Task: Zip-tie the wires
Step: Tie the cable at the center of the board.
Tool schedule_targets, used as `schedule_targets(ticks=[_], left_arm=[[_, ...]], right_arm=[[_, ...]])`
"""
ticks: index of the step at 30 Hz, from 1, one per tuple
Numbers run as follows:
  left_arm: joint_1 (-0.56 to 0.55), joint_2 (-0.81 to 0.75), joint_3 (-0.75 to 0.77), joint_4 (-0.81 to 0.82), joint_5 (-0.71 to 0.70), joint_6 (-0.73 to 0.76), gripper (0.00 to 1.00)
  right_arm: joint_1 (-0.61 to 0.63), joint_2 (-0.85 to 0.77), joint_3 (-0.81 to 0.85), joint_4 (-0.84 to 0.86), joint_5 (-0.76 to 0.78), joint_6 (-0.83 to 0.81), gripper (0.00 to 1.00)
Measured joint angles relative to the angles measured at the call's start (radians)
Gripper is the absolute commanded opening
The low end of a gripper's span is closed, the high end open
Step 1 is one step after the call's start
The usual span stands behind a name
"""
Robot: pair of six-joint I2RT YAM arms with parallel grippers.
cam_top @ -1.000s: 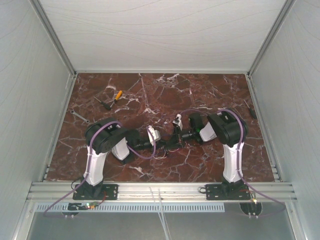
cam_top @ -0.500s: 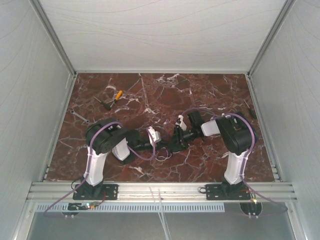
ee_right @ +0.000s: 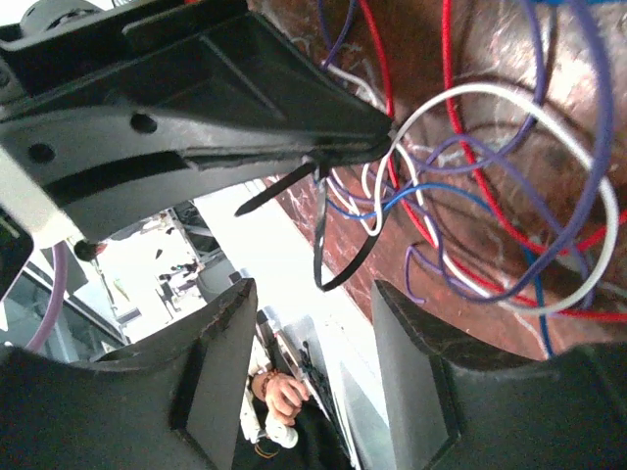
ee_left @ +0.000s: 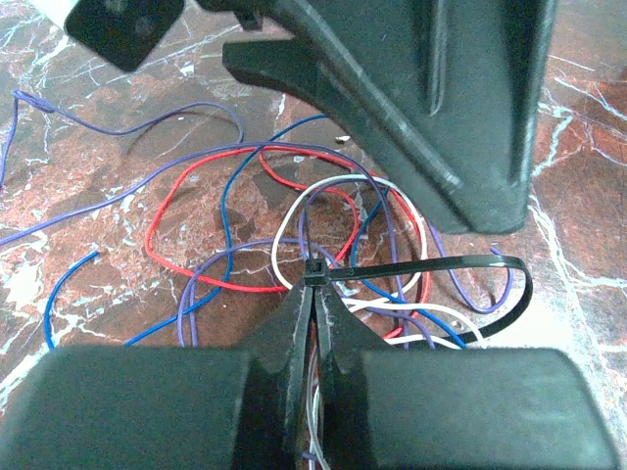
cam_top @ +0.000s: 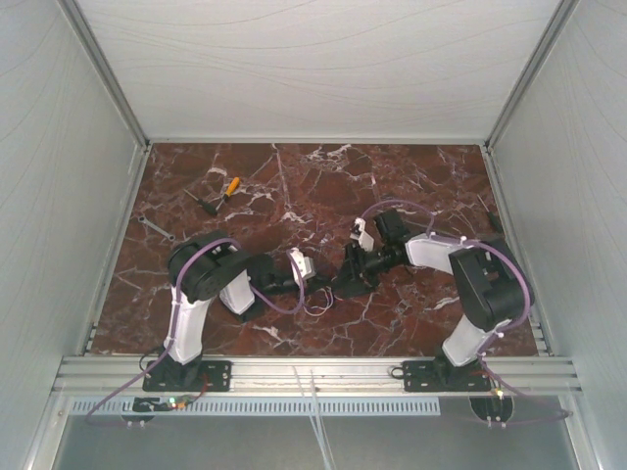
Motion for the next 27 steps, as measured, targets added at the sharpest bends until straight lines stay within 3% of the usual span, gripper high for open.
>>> schedule_targets(ticks=[6, 12, 27], left_arm=[[-0.003, 0.0, 0.008, 0.0, -0.001, -0.005, 0.0], [-0.022, 0.0, 0.01, -0.001, -0.019, -0.003, 0.0], [-0.089, 0.0, 0.017, 0.0, -0.103, 0.06, 0.0]], right_arm=[[-0.009, -0.118, 0.002, -0.079, 0.037, -0.012, 0.59], [-0.028, -0.21, 0.009, -0.092, 0.08, 0.039, 0.53], [0.019, -0.175, 0.142, -0.229, 0.328, 0.059, 0.45]])
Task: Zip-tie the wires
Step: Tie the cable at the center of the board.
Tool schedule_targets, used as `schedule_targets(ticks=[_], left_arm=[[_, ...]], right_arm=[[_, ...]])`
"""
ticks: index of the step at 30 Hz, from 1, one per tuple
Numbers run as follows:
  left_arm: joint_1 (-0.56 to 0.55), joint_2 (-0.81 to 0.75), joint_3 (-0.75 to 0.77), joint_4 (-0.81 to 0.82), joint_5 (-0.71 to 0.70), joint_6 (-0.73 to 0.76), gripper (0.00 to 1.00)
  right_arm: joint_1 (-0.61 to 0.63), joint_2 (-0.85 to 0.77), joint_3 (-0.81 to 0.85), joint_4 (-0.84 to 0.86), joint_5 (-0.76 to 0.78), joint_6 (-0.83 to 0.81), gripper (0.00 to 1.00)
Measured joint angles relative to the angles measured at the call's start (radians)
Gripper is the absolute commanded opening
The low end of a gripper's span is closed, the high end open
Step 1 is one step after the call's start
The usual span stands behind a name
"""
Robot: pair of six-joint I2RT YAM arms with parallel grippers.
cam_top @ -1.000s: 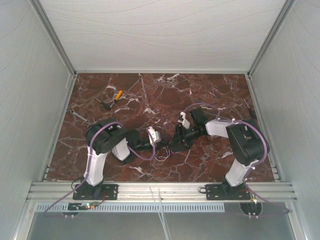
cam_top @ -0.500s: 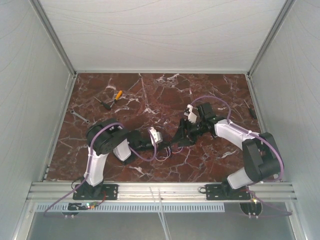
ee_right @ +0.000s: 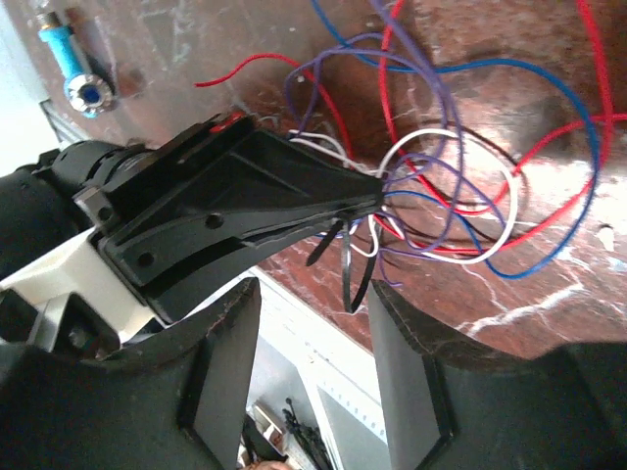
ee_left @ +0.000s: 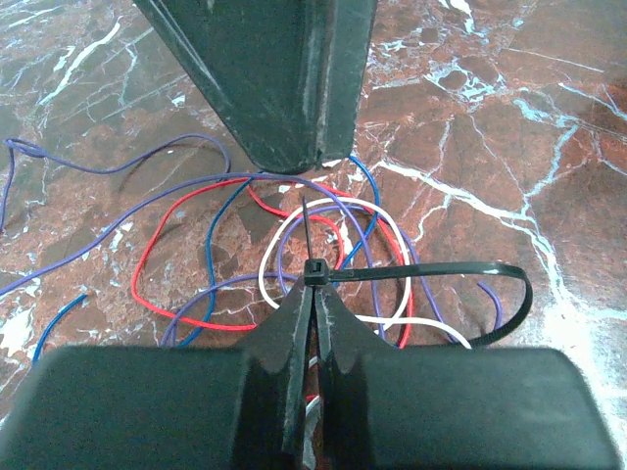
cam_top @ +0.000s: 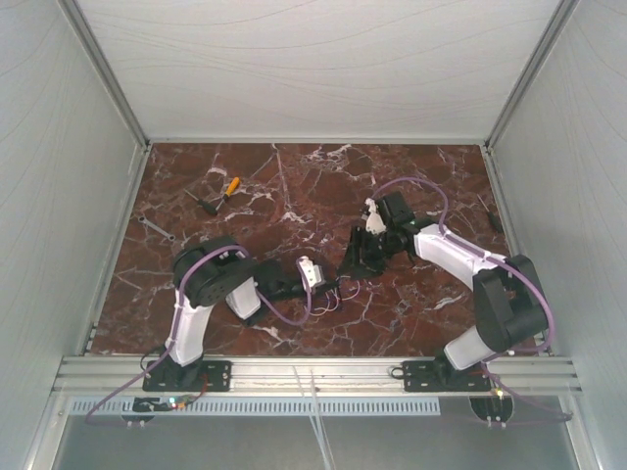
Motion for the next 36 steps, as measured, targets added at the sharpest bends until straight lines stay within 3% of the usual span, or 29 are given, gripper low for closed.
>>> schedule_targets(ticks=[6, 17, 36], left_arm=[[-0.014, -0.013, -0.006, 0.0, -0.021, 0.02, 0.0], [-0.079, -0.061, -0.035, 0.0, -0.109, 0.116, 0.0], [-0.152, -0.081, -0.033, 0.001, -0.228, 0.41, 0.0]], right_arm=[[-0.002, -0.045, -0.016, -0.037, 0.071, -0.002, 0.45], [-0.064, -0.2, -0.074, -0.045, 0.069, -0.004, 0.44], [-0.101, -0.267, -0.163, -0.01, -0.128, 0.054, 0.41]])
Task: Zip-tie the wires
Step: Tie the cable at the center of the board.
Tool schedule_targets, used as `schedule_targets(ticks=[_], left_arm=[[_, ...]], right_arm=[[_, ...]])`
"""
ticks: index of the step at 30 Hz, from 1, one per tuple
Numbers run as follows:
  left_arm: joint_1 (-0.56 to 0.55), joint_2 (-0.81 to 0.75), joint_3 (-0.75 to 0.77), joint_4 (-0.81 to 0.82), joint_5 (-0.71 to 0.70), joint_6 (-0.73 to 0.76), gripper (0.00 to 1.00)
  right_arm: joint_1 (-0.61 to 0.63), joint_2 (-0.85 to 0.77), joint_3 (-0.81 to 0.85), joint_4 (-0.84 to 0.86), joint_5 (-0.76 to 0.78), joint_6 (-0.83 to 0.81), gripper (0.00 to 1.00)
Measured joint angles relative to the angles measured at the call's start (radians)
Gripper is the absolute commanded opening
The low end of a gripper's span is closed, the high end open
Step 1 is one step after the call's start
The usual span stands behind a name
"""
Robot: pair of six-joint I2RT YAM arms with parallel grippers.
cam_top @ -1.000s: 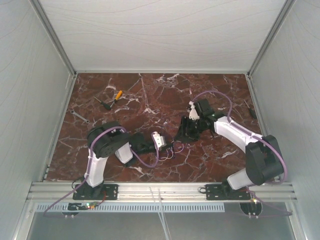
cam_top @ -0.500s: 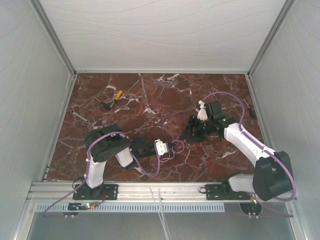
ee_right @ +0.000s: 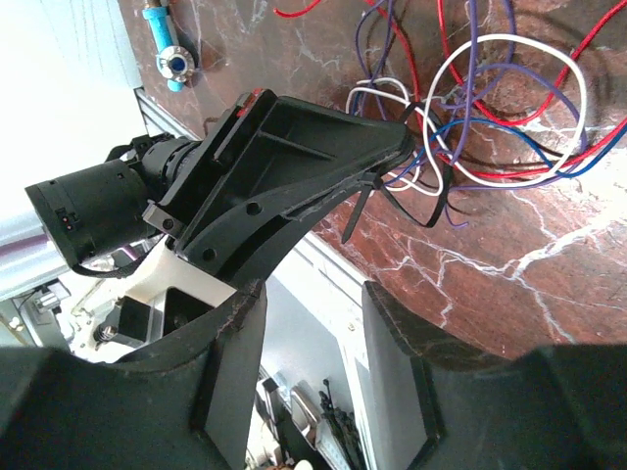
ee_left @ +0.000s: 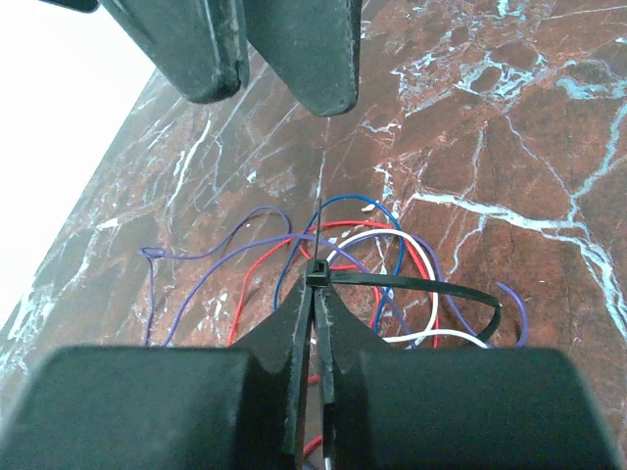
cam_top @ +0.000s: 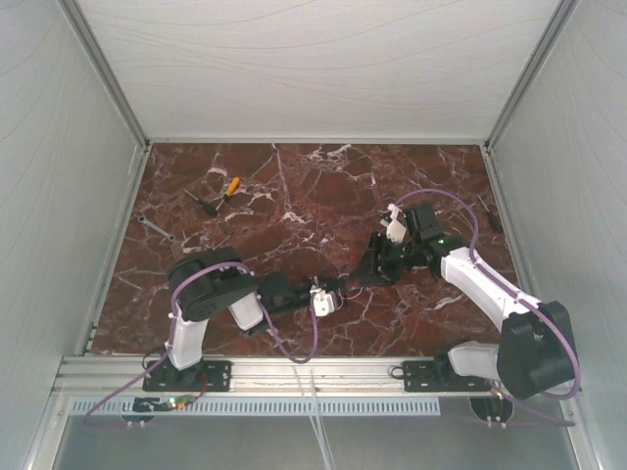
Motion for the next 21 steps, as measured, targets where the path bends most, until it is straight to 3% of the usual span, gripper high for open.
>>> schedule_targets(ticks=[13, 21], left_arm=[[-0.043, -0.008, 0.002, 0.002, -0.026, 0.084, 0.0], [-0.05, -0.008, 0.004, 0.002, -0.034, 0.109, 0.0]], right_arm=[[0.0, -0.016, -0.077, 0.042, -0.006, 0.06, 0.3], [0.004, -0.003, -0.097, 0.092, -0.006, 0.079, 0.29]])
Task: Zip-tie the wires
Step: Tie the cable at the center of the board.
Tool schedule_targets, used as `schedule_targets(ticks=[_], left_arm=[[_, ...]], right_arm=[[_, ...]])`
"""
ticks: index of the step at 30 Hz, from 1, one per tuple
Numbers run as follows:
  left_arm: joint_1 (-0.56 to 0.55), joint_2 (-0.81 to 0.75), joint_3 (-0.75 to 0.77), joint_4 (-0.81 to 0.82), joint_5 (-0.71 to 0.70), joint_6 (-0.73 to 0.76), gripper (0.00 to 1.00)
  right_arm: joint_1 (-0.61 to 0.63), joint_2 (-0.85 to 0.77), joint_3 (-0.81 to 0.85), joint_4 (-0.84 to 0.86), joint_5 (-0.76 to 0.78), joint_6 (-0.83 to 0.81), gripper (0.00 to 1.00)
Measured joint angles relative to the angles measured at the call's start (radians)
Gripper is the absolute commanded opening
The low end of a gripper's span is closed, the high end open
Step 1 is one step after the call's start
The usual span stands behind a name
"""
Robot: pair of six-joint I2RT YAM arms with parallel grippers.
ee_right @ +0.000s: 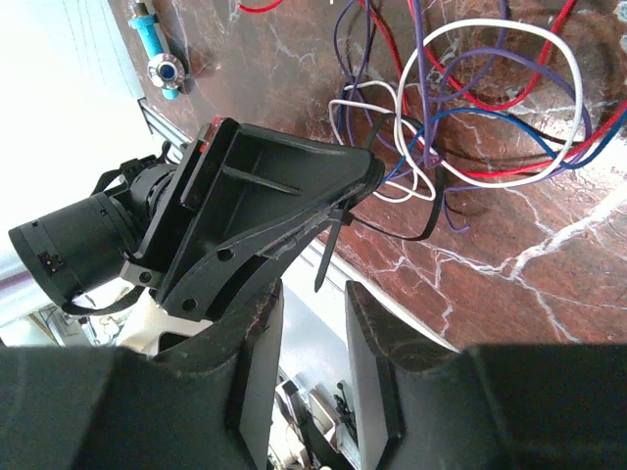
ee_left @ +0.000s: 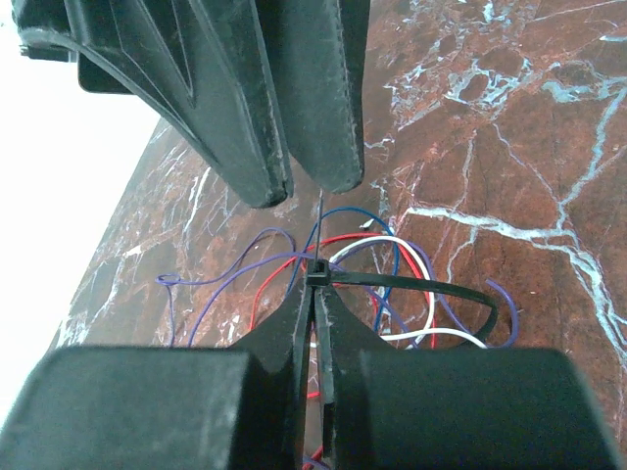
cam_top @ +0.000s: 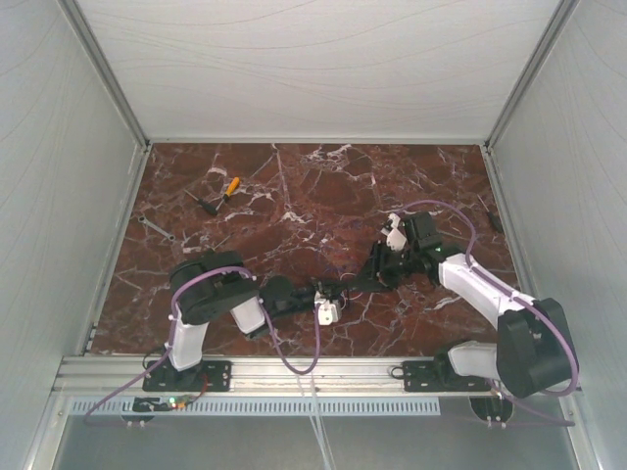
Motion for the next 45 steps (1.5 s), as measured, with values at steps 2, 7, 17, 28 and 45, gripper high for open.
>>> schedule_targets(ticks=[2, 7, 17, 28, 45], left_arm=[[-0.001, 0.0, 0.0, 0.0, -0.002, 0.004, 0.0], [-0.001, 0.0, 0.0, 0.0, -0.005, 0.011, 0.0], [-0.002, 0.0, 0.0, 0.0, -0.011, 0.02, 0.0], [-0.006, 0.0, 0.0, -0.003, -0.023, 0.033, 0.0], [-0.043, -0.073, -0.072, -0.001, -0.063, 0.051, 0.62]], right_arm=[[0.008, 0.011, 0.0, 0.014, 0.001, 0.005, 0.26], [0.032, 0.043, 0.0, 0.047, 0.005, 0.024, 0.2], [0.057, 0.077, -0.006, 0.087, 0.022, 0.041, 0.09], [0.063, 0.094, -0.011, 0.093, 0.039, 0.05, 0.0], [0.063, 0.024, -0.064, 0.085, 0.043, -0.037, 0.0]])
